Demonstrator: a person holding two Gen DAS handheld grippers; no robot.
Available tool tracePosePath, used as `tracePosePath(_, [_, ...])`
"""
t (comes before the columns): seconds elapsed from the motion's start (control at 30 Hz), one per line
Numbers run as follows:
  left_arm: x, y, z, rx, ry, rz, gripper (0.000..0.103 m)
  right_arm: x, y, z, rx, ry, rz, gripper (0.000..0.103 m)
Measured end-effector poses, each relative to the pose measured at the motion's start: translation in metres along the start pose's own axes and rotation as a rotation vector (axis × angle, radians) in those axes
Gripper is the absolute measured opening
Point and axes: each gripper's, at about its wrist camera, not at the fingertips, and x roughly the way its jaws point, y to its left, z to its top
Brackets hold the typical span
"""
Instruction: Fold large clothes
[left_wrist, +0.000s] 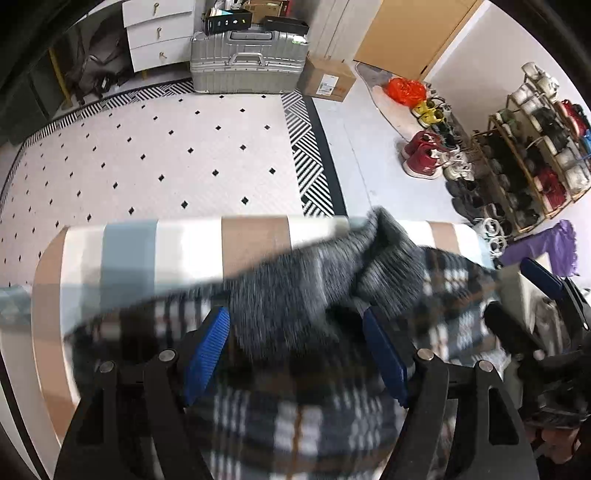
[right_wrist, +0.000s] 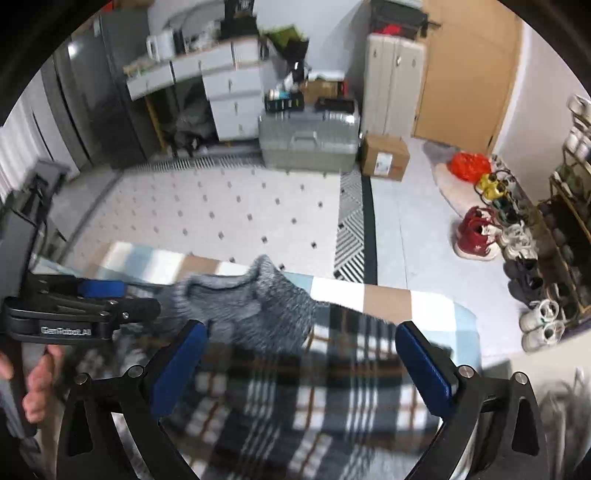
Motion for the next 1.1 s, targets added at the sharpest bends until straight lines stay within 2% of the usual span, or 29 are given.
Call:
tracePosePath(0.1, [0.016, -0.013, 0.006, 0.101, -0.023, 0.032, 0.071, 0.031, 0.003, 0.007, -0.037, 0.016, -0.037, 0.102])
tracePosePath(0.17, [0.022, -0.019, 0.007, 0.150, -0.001, 0.028, 0.071, 0.052, 0.003, 0.011, -0.069, 0.029, -0.057, 0.099])
tracePosePath(0.3, [0.033, -0.015, 0.012, 0.160, 0.043, -0.001, 0.069, 0.076, -0.005, 0.012, -0.043, 0.041, -0.003, 0.093])
tracePosePath(0.33, [0.034, -0.014, 0.013, 0.163, 0.054, -0.013, 0.069, 0.082, -0.006, 0.012, -0.041, 0.048, -0.003, 0.088])
tracePosePath(0.37, [0.036, -0.013, 0.012, 0.175, 0.063, -0.021, 0.066, 0.087, -0.008, 0.011, -0.035, 0.055, -0.002, 0.086])
tracePosePath(0.4, [0.037, -0.012, 0.011, 0.190, 0.062, -0.002, 0.060, 0.091, -0.007, 0.010, -0.033, 0.065, 0.018, 0.084])
tracePosePath(0.43, [0.034, -0.014, 0.010, 0.201, 0.061, 0.008, 0.053, 0.093, -0.007, 0.010, -0.034, 0.071, 0.036, 0.078])
tracePosePath(0.47, [0.033, -0.013, 0.009, 0.219, 0.057, 0.018, 0.042, 0.096, -0.007, 0.010, -0.035, 0.079, 0.046, 0.072])
tracePosePath(0.57, [0.029, -0.006, 0.009, 0.211, 0.040, -0.007, 0.029, 0.100, -0.001, 0.009, -0.045, 0.097, 0.079, 0.056])
tracePosePath(0.6, [0.028, -0.002, 0.009, 0.191, 0.042, -0.022, 0.023, 0.101, 0.000, 0.008, -0.041, 0.105, 0.078, 0.050])
tracePosePath(0.63, [0.028, 0.000, 0.011, 0.175, 0.048, -0.039, 0.020, 0.103, 0.002, 0.008, -0.040, 0.115, 0.077, 0.035])
tracePosePath(0.7, [0.026, 0.001, 0.012, 0.159, 0.042, -0.038, 0.007, 0.102, 0.006, 0.009, -0.031, 0.112, 0.038, 0.028])
tracePosePath(0.77, [0.023, -0.005, 0.010, 0.174, 0.026, -0.023, 0.005, 0.095, 0.012, 0.010, -0.043, 0.087, 0.004, 0.008])
tracePosePath(0.97, [-0.001, -0.015, -0.004, 0.196, -0.052, 0.024, 0.004, 0.066, 0.029, 0.003, -0.103, -0.003, -0.063, 0.008])
tracePosePath(1.03, [-0.011, -0.015, -0.008, 0.195, -0.072, 0.017, 0.004, 0.051, 0.032, 0.000, -0.109, -0.041, -0.078, 0.008])
tracePosePath(1.1, [-0.027, -0.013, -0.014, 0.184, -0.095, -0.035, 0.004, 0.035, 0.035, -0.002, -0.113, -0.076, -0.087, 0.008])
